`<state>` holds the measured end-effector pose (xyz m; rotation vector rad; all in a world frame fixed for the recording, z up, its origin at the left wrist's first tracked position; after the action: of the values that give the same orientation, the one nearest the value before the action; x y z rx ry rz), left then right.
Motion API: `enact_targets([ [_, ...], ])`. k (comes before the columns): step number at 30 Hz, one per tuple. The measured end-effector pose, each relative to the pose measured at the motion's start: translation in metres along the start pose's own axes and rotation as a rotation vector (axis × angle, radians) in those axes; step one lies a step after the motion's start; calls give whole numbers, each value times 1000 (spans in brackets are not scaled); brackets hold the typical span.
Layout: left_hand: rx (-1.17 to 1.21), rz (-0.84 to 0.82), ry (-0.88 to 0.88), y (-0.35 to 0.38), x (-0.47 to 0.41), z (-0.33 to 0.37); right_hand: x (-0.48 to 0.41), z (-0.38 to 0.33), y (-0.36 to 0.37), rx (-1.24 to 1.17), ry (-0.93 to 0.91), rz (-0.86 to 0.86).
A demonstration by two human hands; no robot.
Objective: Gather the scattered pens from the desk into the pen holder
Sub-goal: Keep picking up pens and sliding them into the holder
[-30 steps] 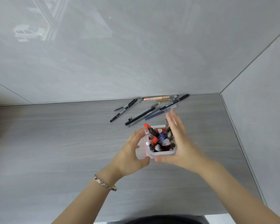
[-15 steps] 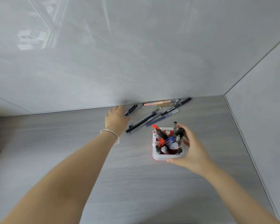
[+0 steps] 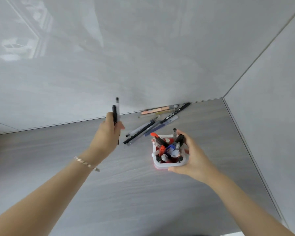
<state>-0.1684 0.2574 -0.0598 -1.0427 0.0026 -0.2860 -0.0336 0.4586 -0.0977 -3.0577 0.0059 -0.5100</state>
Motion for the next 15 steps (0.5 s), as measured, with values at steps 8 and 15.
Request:
enact_targets([
  [8,729,49,7,-1,69,68,0,-6,0,32,-48,19],
  [15,752,-26,6,24,65,100,-2,-6,-1,64,-103,30],
])
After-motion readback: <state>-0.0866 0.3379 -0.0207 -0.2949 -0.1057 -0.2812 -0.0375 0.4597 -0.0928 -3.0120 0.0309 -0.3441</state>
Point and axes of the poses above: each hand's wrist, its own x-axis away from the middle knuckle, its own y-axis out of the palm, z = x × y, the point moved 10 cm from there along -x, towards the middle knuckle, and after that the axes turned 13 degrees about -x, right-handed, at the moved point
